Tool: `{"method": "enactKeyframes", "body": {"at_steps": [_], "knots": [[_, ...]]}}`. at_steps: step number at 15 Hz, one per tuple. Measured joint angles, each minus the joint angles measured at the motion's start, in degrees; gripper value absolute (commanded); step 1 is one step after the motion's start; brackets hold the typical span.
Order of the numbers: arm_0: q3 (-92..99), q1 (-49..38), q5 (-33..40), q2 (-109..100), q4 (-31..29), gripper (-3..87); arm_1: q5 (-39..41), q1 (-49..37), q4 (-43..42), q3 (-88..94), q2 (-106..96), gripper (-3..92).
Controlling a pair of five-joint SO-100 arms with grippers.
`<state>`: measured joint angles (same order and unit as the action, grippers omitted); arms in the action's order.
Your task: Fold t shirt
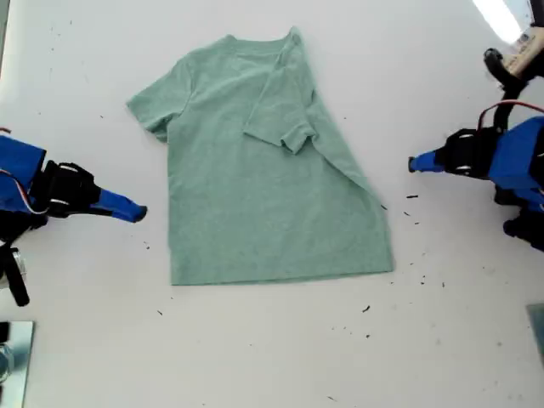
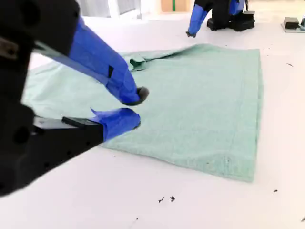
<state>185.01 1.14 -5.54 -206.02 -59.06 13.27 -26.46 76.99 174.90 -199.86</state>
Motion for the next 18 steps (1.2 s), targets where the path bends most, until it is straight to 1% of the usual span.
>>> {"method": "enactKeyframes", "body": {"at_steps": [1, 3, 4, 6, 7, 8, 10, 11, 12, 13, 14, 15, 18], "knots": [[-1.05, -2.55, 2.9, 0.0, 0.09, -0.1, -3.08, -0.35, 0.0, 0.0, 0.0, 2.5], [-3.52, -4.83, 2.81, 0.35, 0.53, -0.2, 3.16, -0.18, 0.0, 0.0, -0.09, 2.6], [-4.83, -6.5, 0.79, 1.49, 0.44, -0.2, 3.78, 0.0, 0.0, 0.09, -0.09, 2.6], [-14.24, -9.14, -0.26, 11.6, -1.58, -0.2, 4.22, -0.09, 0.0, 0.09, -0.09, 2.6], [-22.41, -10.99, 0.09, 20.92, -4.83, -0.2, 4.66, -0.09, 0.0, 0.09, -0.09, 2.6], [-31.55, -13.54, 1.76, 30.23, -9.58, -0.2, 4.92, -0.09, 0.0, 0.09, -0.09, 2.6], [-52.03, -22.94, 9.32, 48.34, -22.59, -0.2, 5.36, -0.09, 0.0, 0.09, -0.09, 2.6], [-60.82, -29.09, 15.03, 55.28, -28.3, 0.0, 5.62, -0.09, 0.0, 0.09, -0.09, 2.6], [-66.88, -34.72, 21.01, 60.21, -30.67, 17.2, 5.98, -0.09, 0.0, 0.09, -0.09, 2.6], [-70.49, -39.11, 26.02, 64.6, -31.64, 28.9, 6.06, -0.09, 0.0, 0.09, -0.09, 2.6], [-73.13, -41.13, 27.95, 68.38, -31.82, 31.6, 6.15, 0.18, 0.0, 0.09, -0.09, 2.6], [-75.06, -41.22, 29.27, 71.54, -31.82, 32.8, 6.15, 0.62, 0.0, 0.09, -0.09, 2.6], [-77.78, -44.74, 34.01, 73.74, -31.82, 31.9, 6.15, 1.41, 0.0, 0.09, -0.09, 2.6]]}}
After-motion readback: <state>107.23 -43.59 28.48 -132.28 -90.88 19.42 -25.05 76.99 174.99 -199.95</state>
